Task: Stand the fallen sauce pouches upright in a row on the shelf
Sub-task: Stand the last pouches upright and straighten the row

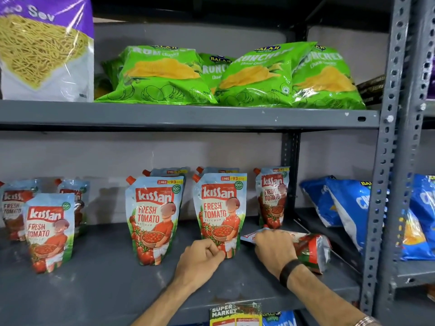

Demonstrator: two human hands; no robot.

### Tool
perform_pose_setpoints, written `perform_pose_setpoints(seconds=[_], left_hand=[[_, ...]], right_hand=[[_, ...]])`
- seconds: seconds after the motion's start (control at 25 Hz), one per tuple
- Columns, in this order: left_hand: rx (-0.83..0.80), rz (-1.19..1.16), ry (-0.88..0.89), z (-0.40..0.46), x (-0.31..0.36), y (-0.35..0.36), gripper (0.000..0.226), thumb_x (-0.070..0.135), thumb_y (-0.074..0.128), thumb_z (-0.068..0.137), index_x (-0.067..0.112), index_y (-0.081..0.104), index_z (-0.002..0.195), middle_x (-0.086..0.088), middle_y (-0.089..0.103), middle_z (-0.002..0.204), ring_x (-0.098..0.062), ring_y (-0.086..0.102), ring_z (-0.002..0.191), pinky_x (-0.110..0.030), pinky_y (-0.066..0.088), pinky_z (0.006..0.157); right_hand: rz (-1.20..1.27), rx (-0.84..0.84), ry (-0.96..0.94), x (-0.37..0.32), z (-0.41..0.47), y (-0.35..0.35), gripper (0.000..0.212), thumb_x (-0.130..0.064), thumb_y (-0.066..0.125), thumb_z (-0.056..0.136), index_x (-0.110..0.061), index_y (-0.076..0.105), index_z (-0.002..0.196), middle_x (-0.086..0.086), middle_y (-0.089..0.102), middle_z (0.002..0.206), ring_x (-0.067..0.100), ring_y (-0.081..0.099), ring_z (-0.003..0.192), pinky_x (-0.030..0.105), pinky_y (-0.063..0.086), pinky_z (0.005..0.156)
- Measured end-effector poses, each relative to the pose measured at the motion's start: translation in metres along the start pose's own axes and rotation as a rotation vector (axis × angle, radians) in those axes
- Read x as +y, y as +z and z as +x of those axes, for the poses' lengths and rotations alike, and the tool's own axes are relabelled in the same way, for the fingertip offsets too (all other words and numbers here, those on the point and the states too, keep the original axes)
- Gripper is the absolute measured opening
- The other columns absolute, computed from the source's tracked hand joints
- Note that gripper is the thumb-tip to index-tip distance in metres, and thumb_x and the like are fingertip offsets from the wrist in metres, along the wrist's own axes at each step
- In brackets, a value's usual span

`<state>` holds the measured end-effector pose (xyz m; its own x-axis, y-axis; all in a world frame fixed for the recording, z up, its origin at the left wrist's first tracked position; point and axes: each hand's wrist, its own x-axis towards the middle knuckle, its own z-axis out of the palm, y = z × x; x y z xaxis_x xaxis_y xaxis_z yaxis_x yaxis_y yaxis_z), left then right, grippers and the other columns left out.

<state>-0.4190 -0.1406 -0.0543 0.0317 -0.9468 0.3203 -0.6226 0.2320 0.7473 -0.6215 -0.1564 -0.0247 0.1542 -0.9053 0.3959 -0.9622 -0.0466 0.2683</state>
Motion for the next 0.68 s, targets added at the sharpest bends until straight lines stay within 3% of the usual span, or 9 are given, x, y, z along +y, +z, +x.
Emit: perform_pose_setpoints(seconds=[0.24,0.4,0.48,0.56,0.68], left_hand=[[-0.132,0.046,0.079,-0.006,0.017,0.012,0.022,0.042,0.069,0.082,0.021,0.071,0.075,0.020,0.056,0.044,0.003,0.053,0.048,-0.022,0.045,0.064],[-0.198,0.032,0.091,-0.005,0.033,0.034,0.012,0.030,0.065,0.084,0.023,0.074,0.083,0.021,0.058,0.046,0.002,0.056,0.054,-0.024,0.055,0.072],[-0.223,0.012,0.100,0.002,0.045,0.047,0.014,0.023,0.062,0.087,0.023,0.075,0.088,0.016,0.067,0.059,-0.003,0.062,0.063,-0.028,0.058,0.076],[-0.255,-0.058,0.077,0.011,0.060,0.062,0.017,0.023,0.060,0.092,0.022,0.075,0.100,0.006,0.078,0.085,-0.011,0.072,0.082,-0.032,0.060,0.084],[-0.273,-0.162,-0.007,0.025,0.080,0.083,0.031,0.033,0.055,0.097,0.020,0.069,0.122,0.002,0.074,0.118,-0.016,0.067,0.111,-0.030,0.053,0.097]], right_hand=[[0.140,0.118,0.214,0.045,0.010,-0.021,0.020,-0.023,0.048,0.096,-0.016,0.067,0.101,0.008,0.074,0.104,0.032,0.072,0.095,0.039,0.052,0.077],[0.376,0.244,0.356,0.080,0.014,-0.019,0.020,-0.033,0.050,0.096,-0.017,0.064,0.094,0.008,0.075,0.096,0.030,0.072,0.084,0.042,0.058,0.072],[0.511,0.281,0.413,0.093,0.015,-0.015,0.021,-0.033,0.051,0.096,-0.019,0.064,0.088,0.006,0.075,0.088,0.026,0.072,0.077,0.043,0.060,0.067],[0.719,0.320,0.474,0.106,0.015,-0.016,0.020,-0.031,0.054,0.096,-0.022,0.066,0.083,0.003,0.075,0.080,0.021,0.073,0.068,0.045,0.062,0.061],[1.114,0.394,0.510,0.123,0.014,-0.026,0.022,-0.023,0.057,0.098,-0.018,0.069,0.079,0.005,0.077,0.076,0.021,0.075,0.067,0.050,0.064,0.065]])
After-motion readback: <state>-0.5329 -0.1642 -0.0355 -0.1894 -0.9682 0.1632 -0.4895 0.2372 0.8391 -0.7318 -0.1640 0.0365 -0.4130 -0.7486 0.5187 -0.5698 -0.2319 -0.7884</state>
